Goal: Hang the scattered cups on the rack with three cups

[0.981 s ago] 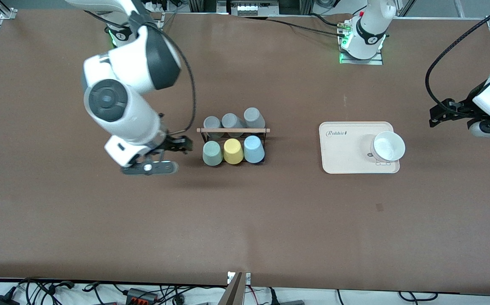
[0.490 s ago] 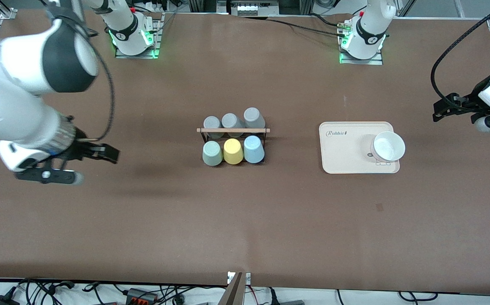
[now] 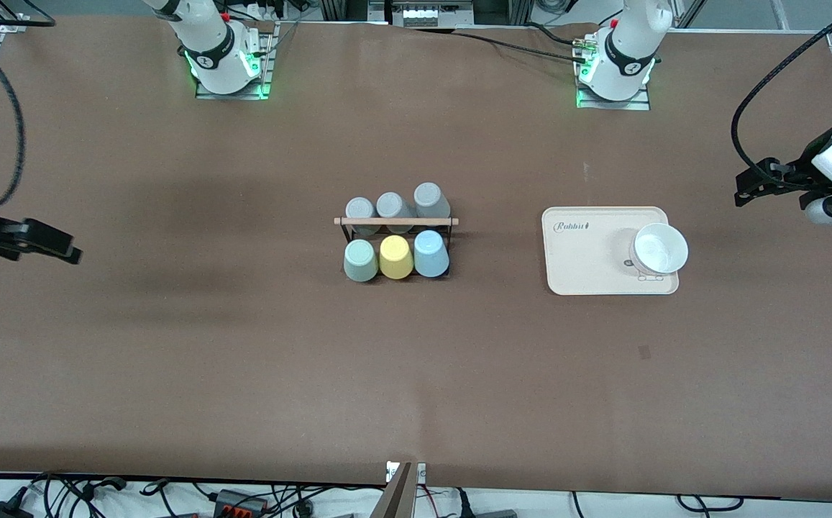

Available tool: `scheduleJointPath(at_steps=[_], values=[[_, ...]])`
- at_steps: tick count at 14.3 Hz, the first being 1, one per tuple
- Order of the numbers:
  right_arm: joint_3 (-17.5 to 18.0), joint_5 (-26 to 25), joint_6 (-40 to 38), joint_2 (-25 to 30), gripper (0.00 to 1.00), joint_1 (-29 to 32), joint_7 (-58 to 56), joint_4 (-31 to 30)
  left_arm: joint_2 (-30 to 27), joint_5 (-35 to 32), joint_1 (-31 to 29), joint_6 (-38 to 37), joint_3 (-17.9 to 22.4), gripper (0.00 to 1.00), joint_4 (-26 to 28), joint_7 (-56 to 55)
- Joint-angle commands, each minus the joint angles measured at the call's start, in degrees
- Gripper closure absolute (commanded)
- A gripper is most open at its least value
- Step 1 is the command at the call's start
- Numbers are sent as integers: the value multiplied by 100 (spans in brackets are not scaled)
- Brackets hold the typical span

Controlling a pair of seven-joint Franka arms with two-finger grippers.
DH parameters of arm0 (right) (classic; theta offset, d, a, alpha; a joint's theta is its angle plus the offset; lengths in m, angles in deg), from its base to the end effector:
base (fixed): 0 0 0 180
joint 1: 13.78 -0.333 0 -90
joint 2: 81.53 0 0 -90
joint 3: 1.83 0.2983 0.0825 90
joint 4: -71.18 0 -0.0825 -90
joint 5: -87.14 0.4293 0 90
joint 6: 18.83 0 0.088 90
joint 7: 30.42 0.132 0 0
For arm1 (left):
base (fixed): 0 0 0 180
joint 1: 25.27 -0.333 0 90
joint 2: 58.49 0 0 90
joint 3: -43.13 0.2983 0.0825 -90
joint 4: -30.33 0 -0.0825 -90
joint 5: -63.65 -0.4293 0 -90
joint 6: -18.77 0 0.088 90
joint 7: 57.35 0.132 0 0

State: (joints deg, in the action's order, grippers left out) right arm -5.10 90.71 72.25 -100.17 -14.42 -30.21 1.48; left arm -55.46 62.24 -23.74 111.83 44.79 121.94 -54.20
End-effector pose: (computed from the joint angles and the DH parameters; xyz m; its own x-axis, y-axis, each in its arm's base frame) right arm 0.6942 -0.0176 0.5570 0.9977 -0.0468 0.0481 -0.0447 -0.9980 -0.0442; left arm 0.6170 0.0042 0.5397 0.9981 -0.0540 -0.0290 -0.0547 -0.9982 -0.0245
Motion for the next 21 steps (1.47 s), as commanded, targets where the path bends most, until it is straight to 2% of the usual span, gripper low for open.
scheduleJointPath(at_steps=[1,4,7,13,21], values=[[222,-338,-10,448,0,143,-241,-492,-31,88,-12,-104,1,0,-64,107],[204,-444,-20,580,0,143,-285,-649,-31,88,-12,-104,0,0,-64,107],[187,-453,462,1238,0,151,-355,-1763,-39,88,-12,-104,9,0,-64,107],[195,-444,665,2039,0,125,-338,-2951,-31,88,-12,-104,18,0,-64,107],[195,-444,719,2207,0,134,-346,-2909,-39,88,-12,-95,-8,0,-64,107]])
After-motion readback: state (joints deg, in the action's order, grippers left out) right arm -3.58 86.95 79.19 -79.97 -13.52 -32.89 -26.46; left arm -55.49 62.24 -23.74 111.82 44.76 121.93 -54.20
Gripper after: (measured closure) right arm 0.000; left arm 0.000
